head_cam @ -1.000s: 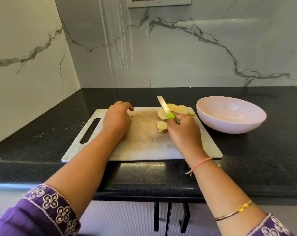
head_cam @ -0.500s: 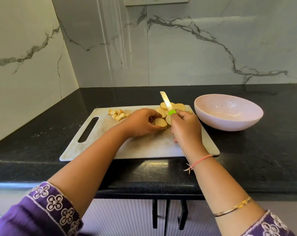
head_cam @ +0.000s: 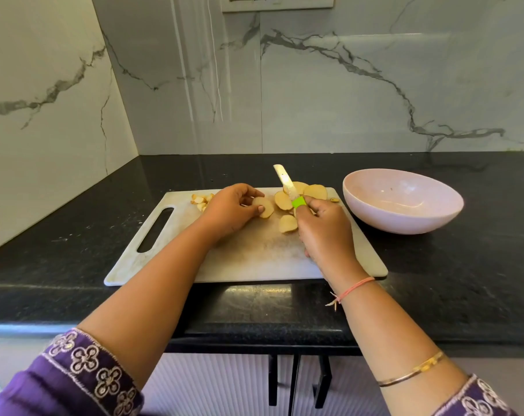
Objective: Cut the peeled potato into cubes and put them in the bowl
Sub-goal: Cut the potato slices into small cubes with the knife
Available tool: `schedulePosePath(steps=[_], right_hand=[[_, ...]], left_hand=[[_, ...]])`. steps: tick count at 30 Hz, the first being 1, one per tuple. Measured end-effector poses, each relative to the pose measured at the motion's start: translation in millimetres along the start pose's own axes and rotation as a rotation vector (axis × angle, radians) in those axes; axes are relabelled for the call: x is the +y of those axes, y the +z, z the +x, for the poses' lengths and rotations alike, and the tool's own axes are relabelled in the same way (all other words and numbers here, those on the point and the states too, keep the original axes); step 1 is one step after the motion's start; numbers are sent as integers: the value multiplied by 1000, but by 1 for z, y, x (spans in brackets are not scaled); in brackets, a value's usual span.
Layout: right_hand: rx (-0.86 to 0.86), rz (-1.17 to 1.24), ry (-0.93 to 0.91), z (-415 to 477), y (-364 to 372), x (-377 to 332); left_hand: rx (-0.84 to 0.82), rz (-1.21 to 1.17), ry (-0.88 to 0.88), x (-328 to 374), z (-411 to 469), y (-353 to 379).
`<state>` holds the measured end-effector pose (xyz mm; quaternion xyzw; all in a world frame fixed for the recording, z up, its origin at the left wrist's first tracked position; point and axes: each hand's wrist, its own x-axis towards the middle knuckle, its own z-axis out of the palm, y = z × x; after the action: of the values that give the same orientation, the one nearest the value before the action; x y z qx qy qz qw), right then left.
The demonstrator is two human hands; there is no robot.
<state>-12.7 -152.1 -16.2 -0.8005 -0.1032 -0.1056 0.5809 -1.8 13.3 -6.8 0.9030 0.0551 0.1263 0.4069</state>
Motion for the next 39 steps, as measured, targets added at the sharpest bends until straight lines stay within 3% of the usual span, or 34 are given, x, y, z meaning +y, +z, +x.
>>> schedulePosePath(steps=[6,17,35,39], right_hand=[[-58,-205,-146,-8,2,-6],[-213,-722,-219,-17,4,-27],[-259,-933,-352,-23,13,-56],[-263,-895,-292,-20,7,-54]], left_hand=[[4,281,-6,-6,-2,-10],[-18,299,13,-6,-5,-10],[-35,100,-103,-10,0,-12],[-48,95,-105,-10,-2,-12]])
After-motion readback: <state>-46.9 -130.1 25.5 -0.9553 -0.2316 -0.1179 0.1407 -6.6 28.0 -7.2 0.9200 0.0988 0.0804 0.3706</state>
